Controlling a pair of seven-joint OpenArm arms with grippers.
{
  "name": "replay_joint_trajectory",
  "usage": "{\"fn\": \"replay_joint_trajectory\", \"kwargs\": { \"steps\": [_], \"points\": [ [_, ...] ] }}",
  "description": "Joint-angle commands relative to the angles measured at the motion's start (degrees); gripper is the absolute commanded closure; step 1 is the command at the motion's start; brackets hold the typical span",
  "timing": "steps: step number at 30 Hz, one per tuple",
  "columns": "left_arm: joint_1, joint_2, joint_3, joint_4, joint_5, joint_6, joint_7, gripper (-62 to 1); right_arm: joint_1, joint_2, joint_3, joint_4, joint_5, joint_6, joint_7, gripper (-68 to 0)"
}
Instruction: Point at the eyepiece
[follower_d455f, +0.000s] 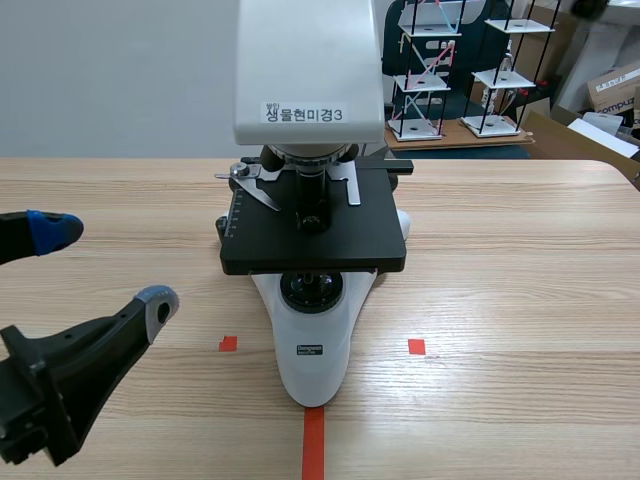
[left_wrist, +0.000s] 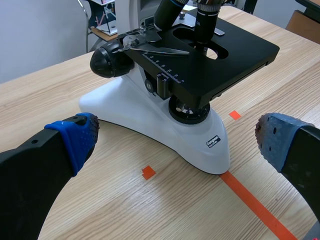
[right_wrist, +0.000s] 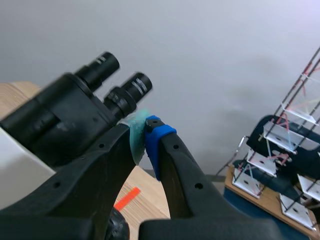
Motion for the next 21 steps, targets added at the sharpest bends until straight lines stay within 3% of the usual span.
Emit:
{"fn": "replay_joint_trajectory", "kwargs": {
  "steps": [1, 8, 11, 16, 21],
  "points": [
    [0.57, -0.02, 0.0, 0.55, -0.37, 0.33, -0.85, -62.3, 2.27, 0.68, -1.36, 0.28, 0.24, -1.68, 0.11, 0.2],
    [0.57, -0.02, 0.0, 0.55, -0.37, 0.35, -0.85, -62.3, 10.21, -1.84, -6.82, -4.42, 2.05, -3.19, -6.36, 0.2],
    [0.55, -0.02, 0.0, 0.55, -0.35, 0.35, -0.85, -62.3, 12.33, -2.58, -7.3, -6.67, 5.75, -3.15, -10.88, 0.2],
    [0.57, -0.02, 0.0, 0.55, -0.35, 0.35, -0.83, -62.3, 12.44, -2.38, -7.28, -6.71, 7.78, -1.18, -12.11, 0.2],
    [0.57, -0.02, 0.0, 0.55, -0.35, 0.35, -0.83, -62.3, 12.44, -2.4, -7.3, -6.71, 8.61, -1.2, -12.26, 0.2]
  ]
}}
